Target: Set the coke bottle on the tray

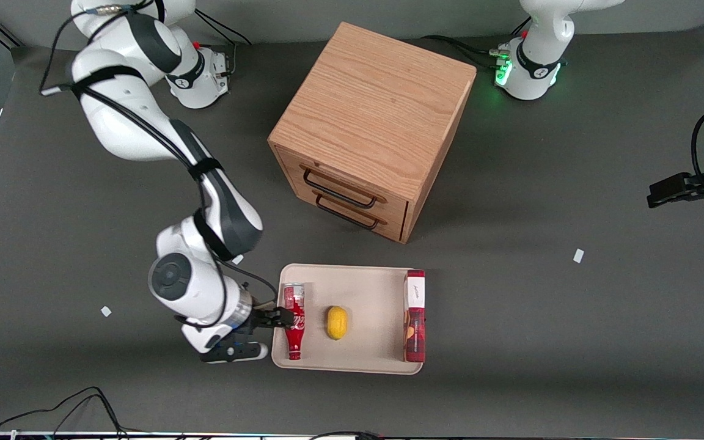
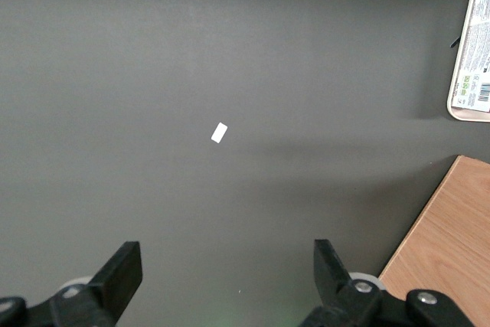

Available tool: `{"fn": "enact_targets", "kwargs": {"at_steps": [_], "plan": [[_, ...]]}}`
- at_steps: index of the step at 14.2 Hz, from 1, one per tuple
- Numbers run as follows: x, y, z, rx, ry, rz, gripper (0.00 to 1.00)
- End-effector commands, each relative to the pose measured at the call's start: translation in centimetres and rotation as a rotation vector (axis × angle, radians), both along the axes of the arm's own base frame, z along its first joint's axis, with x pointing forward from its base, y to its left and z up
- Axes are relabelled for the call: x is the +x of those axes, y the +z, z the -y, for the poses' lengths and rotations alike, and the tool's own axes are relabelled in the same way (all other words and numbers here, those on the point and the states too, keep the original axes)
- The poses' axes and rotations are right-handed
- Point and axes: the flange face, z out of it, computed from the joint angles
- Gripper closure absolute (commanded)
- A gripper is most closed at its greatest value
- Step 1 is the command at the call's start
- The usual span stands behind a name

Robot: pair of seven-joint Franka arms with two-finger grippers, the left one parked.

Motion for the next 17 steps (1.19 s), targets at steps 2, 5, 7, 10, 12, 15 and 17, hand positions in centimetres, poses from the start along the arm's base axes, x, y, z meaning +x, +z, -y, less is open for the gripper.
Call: {"fn": "enact_targets", "kwargs": {"at_steps": [2, 5, 7, 10, 12, 15, 17], "plan": [[-3.9, 7.9, 6.5, -0.120, -0.036, -0.049, 0.00], [-9.0, 13.3, 11.8, -0.101, -0.132, -0.081, 0.00], [-12.9, 15.8, 14.1, -0.113, -0.159, -0.080, 0.00], [-18.5, 19.1, 16.8, -0.117, -0.198, -0.074, 0.00], [-21.2, 21.2, 17.8, -0.130, -0.200, -0.115, 0.00], [-23.1, 24.3, 21.2, -0.132, -0.158, -0.133, 0.00], [-23.2, 25.4, 23.1, -0.130, -0.142, -0.138, 0.00]]}}
